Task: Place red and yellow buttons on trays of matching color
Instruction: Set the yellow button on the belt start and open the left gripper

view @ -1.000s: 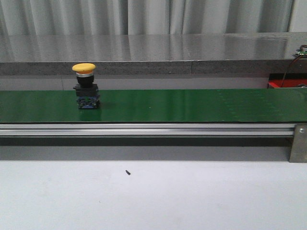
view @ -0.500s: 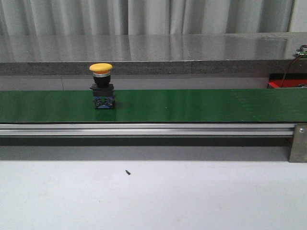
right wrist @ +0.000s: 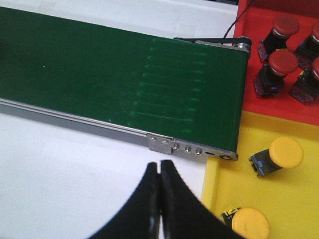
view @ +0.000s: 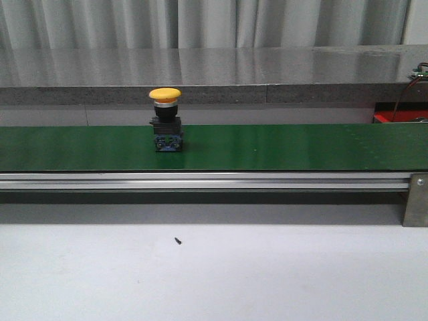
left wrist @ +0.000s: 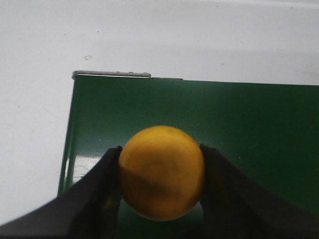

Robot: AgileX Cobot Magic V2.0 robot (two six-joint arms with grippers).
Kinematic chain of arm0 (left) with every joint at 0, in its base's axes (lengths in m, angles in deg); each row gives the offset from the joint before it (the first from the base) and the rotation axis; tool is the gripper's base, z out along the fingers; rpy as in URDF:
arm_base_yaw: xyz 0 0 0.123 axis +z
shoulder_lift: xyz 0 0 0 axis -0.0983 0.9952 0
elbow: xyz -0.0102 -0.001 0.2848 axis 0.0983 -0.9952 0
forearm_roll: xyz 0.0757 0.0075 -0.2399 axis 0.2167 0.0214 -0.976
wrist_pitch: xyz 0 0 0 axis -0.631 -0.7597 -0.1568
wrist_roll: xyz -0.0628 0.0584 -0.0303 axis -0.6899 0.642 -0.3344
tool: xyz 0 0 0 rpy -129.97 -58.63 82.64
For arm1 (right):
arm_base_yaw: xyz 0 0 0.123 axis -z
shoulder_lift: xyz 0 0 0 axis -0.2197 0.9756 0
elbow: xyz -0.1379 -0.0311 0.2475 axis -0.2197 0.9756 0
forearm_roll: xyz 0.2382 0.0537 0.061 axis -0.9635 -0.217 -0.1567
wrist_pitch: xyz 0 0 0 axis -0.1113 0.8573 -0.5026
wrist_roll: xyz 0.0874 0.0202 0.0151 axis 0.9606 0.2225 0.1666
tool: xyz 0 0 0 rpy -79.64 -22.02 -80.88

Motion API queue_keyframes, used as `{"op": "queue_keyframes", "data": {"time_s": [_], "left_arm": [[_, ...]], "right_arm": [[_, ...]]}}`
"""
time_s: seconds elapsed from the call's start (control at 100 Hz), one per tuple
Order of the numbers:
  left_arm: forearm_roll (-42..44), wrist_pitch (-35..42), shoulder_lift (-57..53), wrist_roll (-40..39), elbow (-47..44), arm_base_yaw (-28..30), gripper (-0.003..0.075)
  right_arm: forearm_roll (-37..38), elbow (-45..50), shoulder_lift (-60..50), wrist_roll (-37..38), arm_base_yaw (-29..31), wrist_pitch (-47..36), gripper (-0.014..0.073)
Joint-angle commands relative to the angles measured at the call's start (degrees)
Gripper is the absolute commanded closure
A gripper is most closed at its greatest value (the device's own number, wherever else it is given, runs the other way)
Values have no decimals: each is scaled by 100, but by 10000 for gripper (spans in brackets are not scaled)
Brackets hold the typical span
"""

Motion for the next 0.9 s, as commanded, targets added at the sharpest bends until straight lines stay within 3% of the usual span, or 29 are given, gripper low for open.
{"op": "queue_keyframes", "data": {"time_s": [0.0,0.41,0.48,0.65,0.72,0.89], "left_arm": [[-162,398,-184,14,107,-94,605],[-195,528,489,14,107,-206,573],[-238,528,547,14,107,-206,512],[-277,515,559,14,107,-215,254],[-305,515,524,14,129,-261,181],[-381,467,274,14,326,-455,143]], "right_arm": [[-185,-133,-62,-30,-10,-325,662],[-252,-133,-62,-30,-10,-308,662],[-252,-133,-62,-30,-10,-308,662],[-252,-133,-62,-30,-10,-308,662],[-252,-133,-62,-30,-10,-308,662],[-252,-133,-62,-30,-10,-308,662]]}}
